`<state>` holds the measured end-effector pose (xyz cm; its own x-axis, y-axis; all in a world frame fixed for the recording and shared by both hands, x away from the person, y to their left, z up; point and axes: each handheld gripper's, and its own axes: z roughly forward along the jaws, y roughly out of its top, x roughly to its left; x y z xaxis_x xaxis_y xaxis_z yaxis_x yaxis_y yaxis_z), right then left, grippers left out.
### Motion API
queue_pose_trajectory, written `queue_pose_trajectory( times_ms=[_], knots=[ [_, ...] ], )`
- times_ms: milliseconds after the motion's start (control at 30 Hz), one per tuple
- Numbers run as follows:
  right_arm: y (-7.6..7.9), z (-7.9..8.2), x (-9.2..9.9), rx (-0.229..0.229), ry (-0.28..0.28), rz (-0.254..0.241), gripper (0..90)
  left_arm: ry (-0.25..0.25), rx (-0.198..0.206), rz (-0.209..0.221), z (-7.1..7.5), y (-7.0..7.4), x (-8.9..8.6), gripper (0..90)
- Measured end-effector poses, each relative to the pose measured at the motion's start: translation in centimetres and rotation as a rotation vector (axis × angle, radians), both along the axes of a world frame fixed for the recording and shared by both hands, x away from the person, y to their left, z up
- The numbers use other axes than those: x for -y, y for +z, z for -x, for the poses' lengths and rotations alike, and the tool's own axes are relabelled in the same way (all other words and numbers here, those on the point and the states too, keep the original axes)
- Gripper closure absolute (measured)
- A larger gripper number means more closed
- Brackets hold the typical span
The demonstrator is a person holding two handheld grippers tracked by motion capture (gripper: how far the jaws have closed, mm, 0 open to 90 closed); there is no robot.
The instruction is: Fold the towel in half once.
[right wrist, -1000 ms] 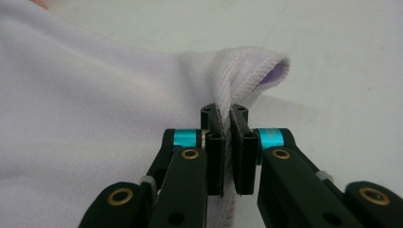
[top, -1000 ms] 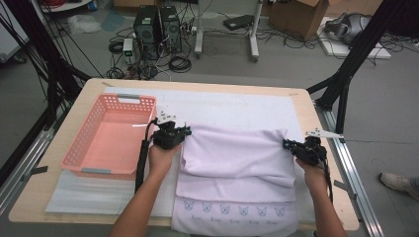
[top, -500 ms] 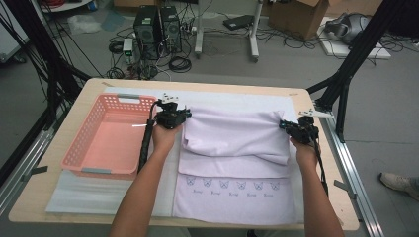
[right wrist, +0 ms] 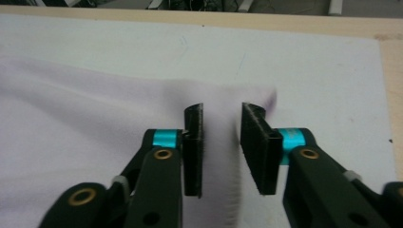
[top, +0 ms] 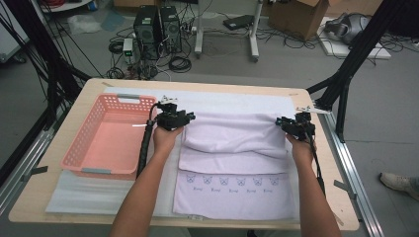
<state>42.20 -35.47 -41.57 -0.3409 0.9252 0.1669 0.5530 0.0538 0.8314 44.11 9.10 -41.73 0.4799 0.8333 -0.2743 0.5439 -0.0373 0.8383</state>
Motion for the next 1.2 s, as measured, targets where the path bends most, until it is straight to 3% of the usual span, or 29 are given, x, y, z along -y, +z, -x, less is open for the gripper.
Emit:
queue_pose_trajectory(
  times_ms=[67, 133, 367, 433, 533, 767, 900, 1100, 1200],
  knots=[
    [0.6, 0.6, 0.1, 0.006, 0.007, 0.011, 63.2, -0.018, 0.019, 0.020, 0.7, 0.6, 0.1, 49.0],
    [1.1, 1.3, 0.4, 0.007, 0.019, 0.005, 60.4, -0.014, 0.089, 0.035, 1.8, 1.0, 0.0, 49.9],
    [2.7, 4.6, 1.4, 0.020, 0.060, 0.005, 59.2, -0.050, 0.120, 0.043, 5.2, 1.0, -0.6, 49.3],
    [2.9, 5.7, 1.6, 0.024, 0.077, 0.012, 59.2, -0.063, 0.106, 0.039, 6.2, 0.7, -0.8, 49.2],
    [2.7, 7.6, 1.8, 0.029, 0.095, 0.014, 59.4, -0.072, 0.121, 0.034, 8.0, 0.3, -1.1, 48.9],
    [0.9, 12.0, 2.0, 0.017, 0.123, 0.034, 62.6, -0.102, 0.108, 0.051, 11.8, -0.8, -1.9, 49.0],
    [-0.2, 14.0, 1.9, 0.000, 0.138, 0.029, 65.3, -0.114, 0.060, 0.048, 13.5, -2.0, -2.4, 48.1],
    [-1.8, 14.8, 0.9, -0.066, 0.158, 0.065, 65.6, -0.125, -0.024, 0.029, 14.7, -3.3, -2.4, 44.1],
    [-2.5, 15.2, 0.4, -0.083, 0.172, 0.090, 66.0, -0.140, -0.045, -0.007, 15.2, -3.5, -2.1, 48.2]
  ],
)
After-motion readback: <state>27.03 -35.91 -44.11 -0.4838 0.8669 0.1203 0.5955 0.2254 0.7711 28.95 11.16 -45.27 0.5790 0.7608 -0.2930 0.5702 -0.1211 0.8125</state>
